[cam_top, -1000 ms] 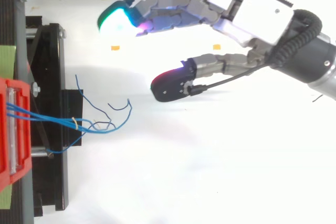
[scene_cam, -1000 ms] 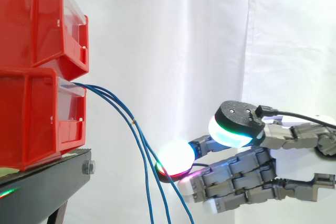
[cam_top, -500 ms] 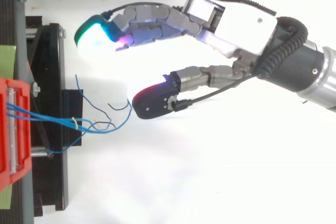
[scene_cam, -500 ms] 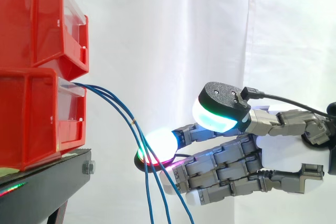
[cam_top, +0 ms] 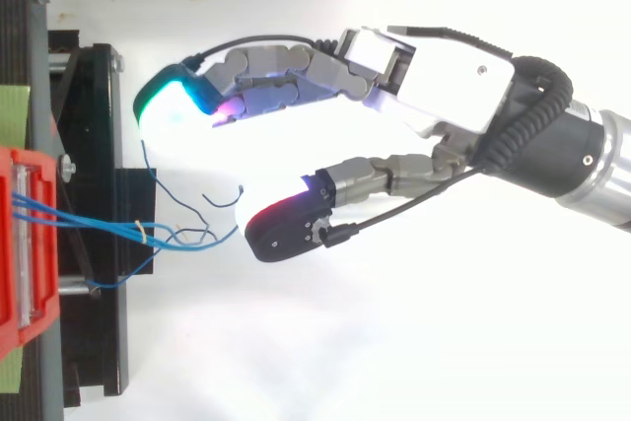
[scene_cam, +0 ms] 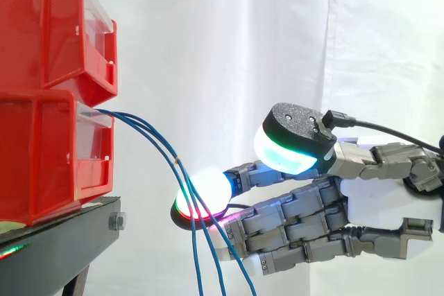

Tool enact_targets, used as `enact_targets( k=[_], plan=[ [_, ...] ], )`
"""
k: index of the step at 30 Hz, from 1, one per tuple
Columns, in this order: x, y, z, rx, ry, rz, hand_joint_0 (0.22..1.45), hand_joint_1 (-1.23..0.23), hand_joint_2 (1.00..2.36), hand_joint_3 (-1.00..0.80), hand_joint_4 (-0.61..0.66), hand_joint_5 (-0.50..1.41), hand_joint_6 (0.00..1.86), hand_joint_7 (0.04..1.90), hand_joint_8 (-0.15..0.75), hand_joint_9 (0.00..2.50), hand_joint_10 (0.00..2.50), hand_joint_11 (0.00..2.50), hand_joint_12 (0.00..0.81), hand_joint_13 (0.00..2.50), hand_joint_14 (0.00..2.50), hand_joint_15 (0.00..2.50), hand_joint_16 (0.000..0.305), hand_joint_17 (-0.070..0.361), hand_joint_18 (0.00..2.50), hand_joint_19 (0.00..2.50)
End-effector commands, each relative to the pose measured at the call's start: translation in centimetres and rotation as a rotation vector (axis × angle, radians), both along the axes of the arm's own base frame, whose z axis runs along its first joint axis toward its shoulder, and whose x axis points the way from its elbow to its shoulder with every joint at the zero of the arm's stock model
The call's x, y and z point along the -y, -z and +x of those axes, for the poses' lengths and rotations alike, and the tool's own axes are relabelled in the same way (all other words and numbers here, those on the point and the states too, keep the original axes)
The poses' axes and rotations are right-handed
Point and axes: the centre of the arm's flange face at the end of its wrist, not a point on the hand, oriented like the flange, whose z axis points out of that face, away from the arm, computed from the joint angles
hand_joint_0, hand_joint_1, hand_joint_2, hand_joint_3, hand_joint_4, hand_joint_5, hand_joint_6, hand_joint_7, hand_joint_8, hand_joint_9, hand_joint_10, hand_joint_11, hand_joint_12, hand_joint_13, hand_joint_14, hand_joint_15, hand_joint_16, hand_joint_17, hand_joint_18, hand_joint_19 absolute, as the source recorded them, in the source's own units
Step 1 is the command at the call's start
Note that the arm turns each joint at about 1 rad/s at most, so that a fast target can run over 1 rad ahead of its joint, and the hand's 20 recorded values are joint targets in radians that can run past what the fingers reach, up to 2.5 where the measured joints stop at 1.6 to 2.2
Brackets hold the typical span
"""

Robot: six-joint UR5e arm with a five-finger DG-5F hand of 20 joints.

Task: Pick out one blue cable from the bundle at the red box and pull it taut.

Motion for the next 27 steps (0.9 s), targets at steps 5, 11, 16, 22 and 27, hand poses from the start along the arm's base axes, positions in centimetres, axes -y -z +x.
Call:
enact_targets(
  k=[5,11,16,22,27],
  plan=[
    [-0.7,3.5,1.0,-0.011,-0.017,0.016,0.49,-0.6,1.0,-0.5,0.23,-0.2,0.5,0.73,0.272,0.6,0.01,0.12,0.323,0.42,0.0,0.01,0.048,0.108,0.32,0.34],
    [-1.2,1.9,2.5,0.04,-0.039,0.046,0.49,-0.6,1.0,-0.5,0.23,-0.2,0.5,0.76,0.271,0.6,0.01,0.13,0.324,0.42,0.0,0.01,0.048,0.108,0.32,0.34],
    [-1.6,1.5,2.7,0.054,-0.062,0.046,0.49,-0.59,1.0,-0.5,0.23,-0.19,0.5,0.81,0.272,0.61,0.01,0.15,0.324,0.42,0.0,0.01,0.048,0.108,0.32,0.34],
    [-2.3,1.5,2.9,0.066,-0.088,0.056,0.49,-0.59,1.0,-0.5,0.23,-0.18,0.5,0.84,0.274,0.61,0.01,0.15,0.324,0.42,0.0,0.01,0.048,0.108,0.32,0.34],
    [-2.8,1.4,3.0,0.074,-0.095,0.064,0.49,-0.6,1.0,-0.5,0.23,-0.18,0.5,0.84,0.272,0.62,0.01,0.15,0.323,0.43,0.0,0.01,0.048,0.108,0.32,0.34]
  ],
)
